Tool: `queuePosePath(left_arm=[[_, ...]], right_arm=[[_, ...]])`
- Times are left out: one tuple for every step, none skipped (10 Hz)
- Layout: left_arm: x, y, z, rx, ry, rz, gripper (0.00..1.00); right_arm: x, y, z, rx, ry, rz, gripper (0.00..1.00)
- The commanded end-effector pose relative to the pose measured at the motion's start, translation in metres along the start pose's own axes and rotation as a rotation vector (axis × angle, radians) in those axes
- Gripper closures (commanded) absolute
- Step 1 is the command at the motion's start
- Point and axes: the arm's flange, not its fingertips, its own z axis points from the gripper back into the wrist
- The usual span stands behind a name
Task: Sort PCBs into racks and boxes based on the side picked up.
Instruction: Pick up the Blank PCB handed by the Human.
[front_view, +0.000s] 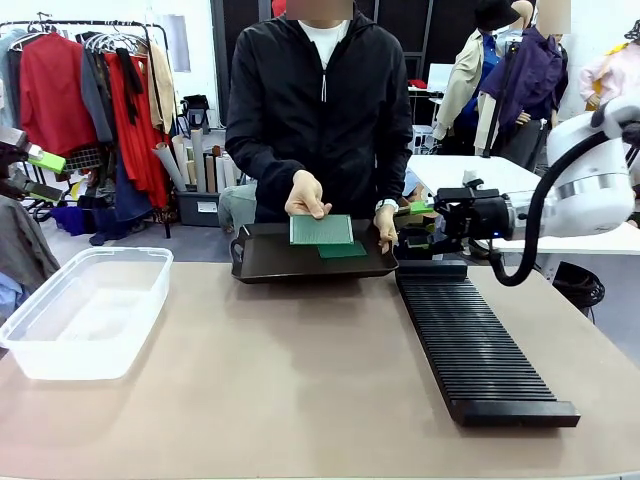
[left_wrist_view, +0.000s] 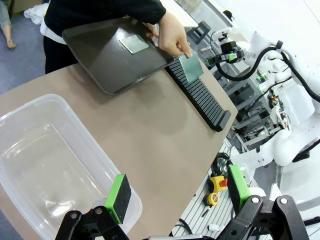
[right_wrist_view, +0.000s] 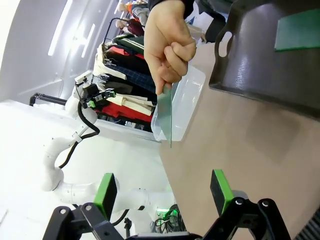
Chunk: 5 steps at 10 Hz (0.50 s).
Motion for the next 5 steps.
queuePosePath(left_arm=[[0.000, -0.002, 0.000, -0.007, -0.004, -0.001, 0.00], [0.000, -0.002, 0.000, -0.007, -0.004, -0.001, 0.00], [0.000, -0.002, 0.000, -0.007, -0.004, -0.001, 0.00], [0.000, -0.002, 0.000, -0.007, -0.004, -0.001, 0.00], [0.000, -0.002, 0.000, -0.007, -0.004, -0.001, 0.00]], right_arm=[[0.018, -0.006, -0.019, 0.022, 0.002, 0.077, 0.00], [0.023, -0.009, -0.030, 0.034, 0.018, 0.090, 0.00], [0.028, -0.013, -0.041, 0.063, 0.031, 0.084, 0.00], [0.033, -0.018, -0.054, 0.077, 0.041, 0.075, 0.00], [0.036, -0.022, -0.064, 0.085, 0.056, 0.061, 0.00]])
